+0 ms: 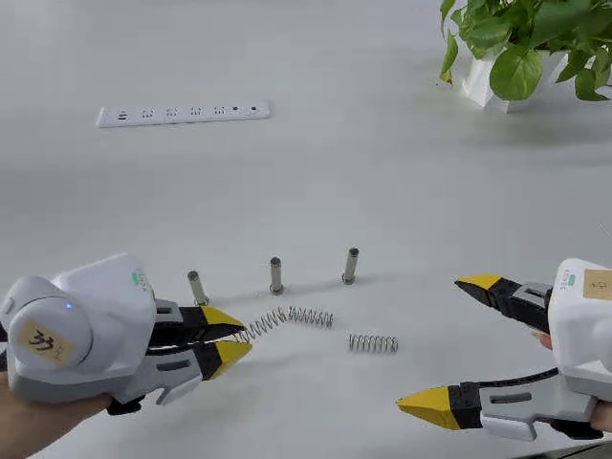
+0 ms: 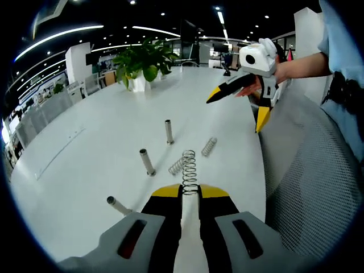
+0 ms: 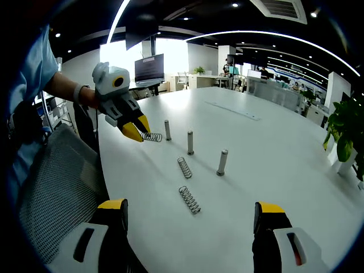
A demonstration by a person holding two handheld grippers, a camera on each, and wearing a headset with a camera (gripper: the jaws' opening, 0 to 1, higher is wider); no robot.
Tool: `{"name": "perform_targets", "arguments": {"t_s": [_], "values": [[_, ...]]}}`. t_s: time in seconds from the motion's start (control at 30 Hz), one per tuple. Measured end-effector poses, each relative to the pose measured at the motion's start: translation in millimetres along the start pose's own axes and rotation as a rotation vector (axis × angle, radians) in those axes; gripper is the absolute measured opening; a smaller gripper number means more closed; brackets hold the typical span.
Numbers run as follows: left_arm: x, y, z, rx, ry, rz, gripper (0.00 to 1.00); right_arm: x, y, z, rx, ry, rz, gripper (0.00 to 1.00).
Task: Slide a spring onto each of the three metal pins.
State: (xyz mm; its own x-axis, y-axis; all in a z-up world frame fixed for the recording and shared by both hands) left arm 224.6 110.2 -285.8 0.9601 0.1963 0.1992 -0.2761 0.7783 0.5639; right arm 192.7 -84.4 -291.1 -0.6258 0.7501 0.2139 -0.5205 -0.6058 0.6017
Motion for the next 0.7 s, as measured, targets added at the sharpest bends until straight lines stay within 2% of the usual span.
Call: {"name": "perform_targets", "arguments": {"t_s": [0.27, 0.57, 0.7], "values": [[-6.2, 0.5, 5.9, -0.011, -0.030, -0.017, 0.07, 9.7, -4.9, 20.1, -0.032, -0.017, 0.066, 0.88], [-14.2, 1.7, 11.9, -0.024, -0.047, -0.035, 0.07, 30.3, -16.3, 34.1, 0.010, 0.040, 0.198, 0.75], [-17.0, 3.0, 13.5, -0.028, -0.056, -0.043, 0.07, 39.2, -23.0, 38.2, 0.047, 0.087, 0.259, 0.71]]}}
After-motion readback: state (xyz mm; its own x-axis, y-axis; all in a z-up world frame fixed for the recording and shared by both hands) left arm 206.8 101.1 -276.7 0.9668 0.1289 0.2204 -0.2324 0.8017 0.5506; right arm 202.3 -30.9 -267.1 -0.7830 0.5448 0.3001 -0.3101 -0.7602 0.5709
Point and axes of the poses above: the centre of the closed fingertips' face, and the gripper's own axes: y roughly backward along the fingers, x roughly to its left, z roughly out of its top, the point moved 3 cm from there along y, roughly backward along the fingers, and after that the axes turned 14 degrees about -y, right-handed, at the moved point
